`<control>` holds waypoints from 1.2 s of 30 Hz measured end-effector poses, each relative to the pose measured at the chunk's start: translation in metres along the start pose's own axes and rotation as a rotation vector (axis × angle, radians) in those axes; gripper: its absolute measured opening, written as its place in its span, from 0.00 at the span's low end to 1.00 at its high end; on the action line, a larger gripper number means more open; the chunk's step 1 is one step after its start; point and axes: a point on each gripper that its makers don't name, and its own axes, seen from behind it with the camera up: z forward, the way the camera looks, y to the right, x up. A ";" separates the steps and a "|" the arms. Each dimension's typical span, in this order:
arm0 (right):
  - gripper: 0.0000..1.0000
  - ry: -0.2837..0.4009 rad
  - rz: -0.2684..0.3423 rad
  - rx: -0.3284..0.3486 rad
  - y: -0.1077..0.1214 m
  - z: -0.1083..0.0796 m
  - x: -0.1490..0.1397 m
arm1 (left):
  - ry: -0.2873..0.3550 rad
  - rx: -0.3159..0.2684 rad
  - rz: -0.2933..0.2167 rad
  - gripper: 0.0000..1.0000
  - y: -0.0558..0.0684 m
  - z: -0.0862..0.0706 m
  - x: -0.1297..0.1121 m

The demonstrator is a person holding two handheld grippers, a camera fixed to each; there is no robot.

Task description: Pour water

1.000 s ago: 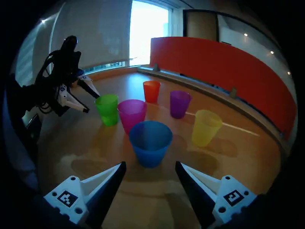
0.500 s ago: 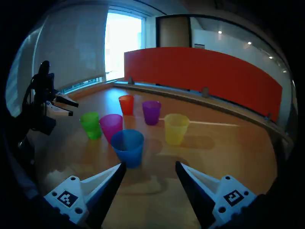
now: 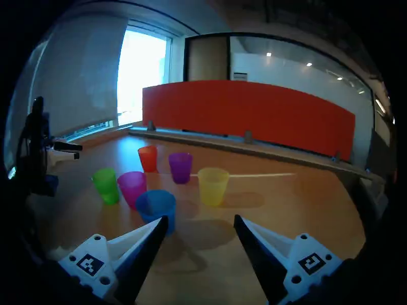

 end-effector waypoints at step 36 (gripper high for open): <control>1.00 0.319 0.016 -0.424 0.075 -0.033 0.072 | 0.389 0.300 -0.057 0.98 -0.045 -0.034 0.091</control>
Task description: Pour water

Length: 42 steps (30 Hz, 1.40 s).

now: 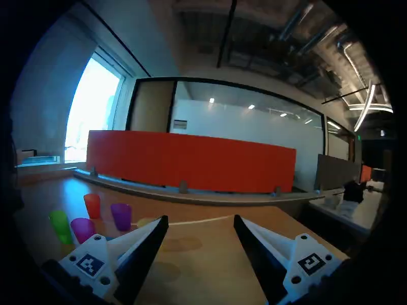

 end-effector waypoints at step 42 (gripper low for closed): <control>1.00 -0.064 0.021 -0.068 0.011 -0.003 -0.006 | -0.048 0.109 -0.006 0.98 -0.020 -0.008 -0.086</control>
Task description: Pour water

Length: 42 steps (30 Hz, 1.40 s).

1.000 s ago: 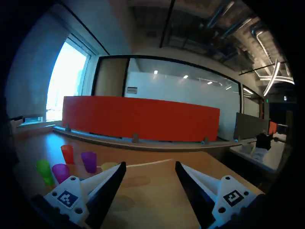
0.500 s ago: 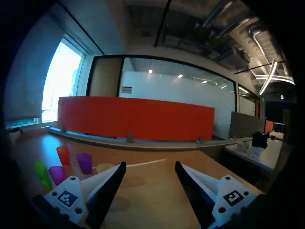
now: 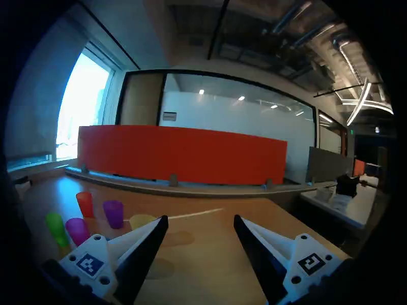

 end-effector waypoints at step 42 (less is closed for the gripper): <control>1.00 0.054 -0.011 -0.034 0.013 0.002 0.004 | -0.055 -0.001 0.054 0.98 0.004 0.004 -0.022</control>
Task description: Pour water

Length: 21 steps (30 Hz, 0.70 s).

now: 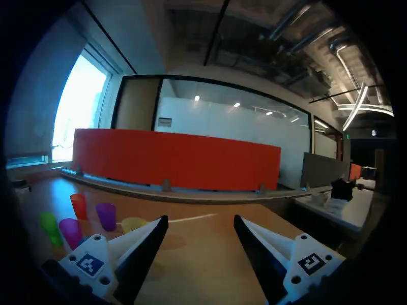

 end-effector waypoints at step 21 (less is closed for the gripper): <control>1.00 0.026 0.111 0.067 -0.017 0.009 -0.037 | 0.000 0.000 0.000 0.97 0.000 0.000 0.000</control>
